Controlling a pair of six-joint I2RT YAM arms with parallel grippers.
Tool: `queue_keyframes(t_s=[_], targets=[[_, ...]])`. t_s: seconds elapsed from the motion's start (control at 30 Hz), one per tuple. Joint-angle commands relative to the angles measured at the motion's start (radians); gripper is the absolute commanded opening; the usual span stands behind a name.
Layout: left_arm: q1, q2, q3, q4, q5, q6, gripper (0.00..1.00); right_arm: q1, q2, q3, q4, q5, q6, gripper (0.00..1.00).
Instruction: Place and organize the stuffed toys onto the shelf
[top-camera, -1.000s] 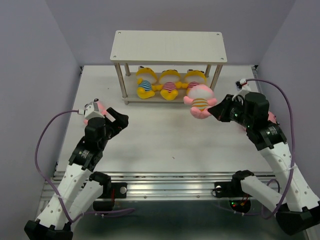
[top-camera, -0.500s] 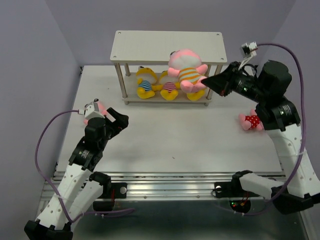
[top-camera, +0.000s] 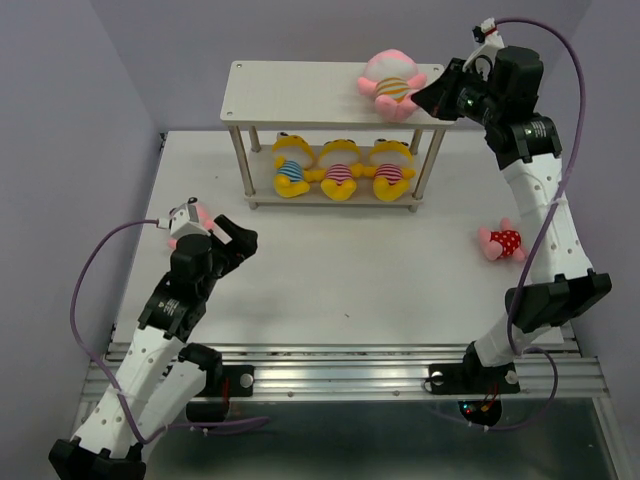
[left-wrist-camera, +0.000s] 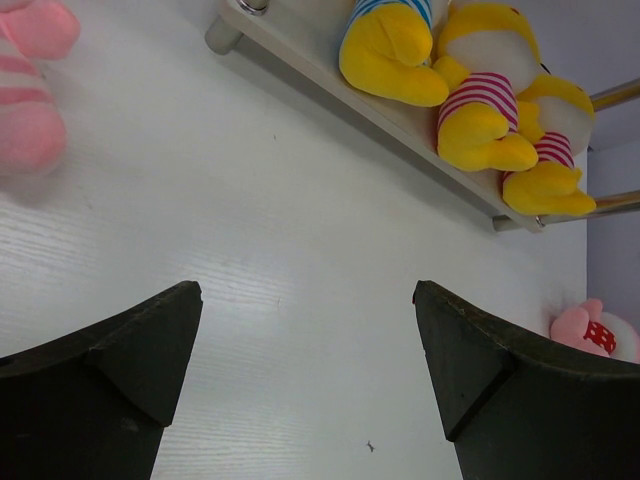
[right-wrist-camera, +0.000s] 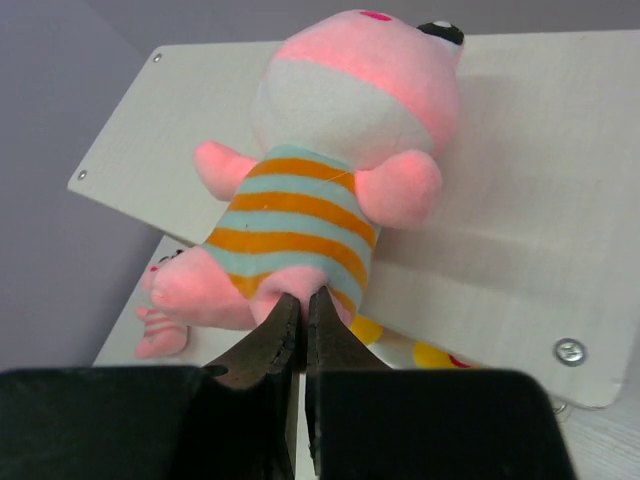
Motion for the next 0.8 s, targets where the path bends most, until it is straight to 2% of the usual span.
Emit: queue_keyframes(t_s=[0.0,0.17,0.5,0.77], targets=[[-0.002,0.005,0.019,0.043,-0.006,0.016,0.99,-0.054,0.011,0.095,0.01,-0.017,-0.035,0.01],[-0.001,0.008,0.019,0.043,-0.012,0.016,0.99,-0.1,0.047,0.125,-0.027,-0.057,-0.042,0.01],[-0.002,0.014,0.021,0.046,-0.016,0.017,0.99,-0.1,0.054,0.073,-0.026,-0.167,-0.052,0.01],[-0.002,0.008,0.024,0.04,-0.016,0.016,0.99,-0.1,0.031,0.037,-0.026,-0.077,-0.047,0.01]])
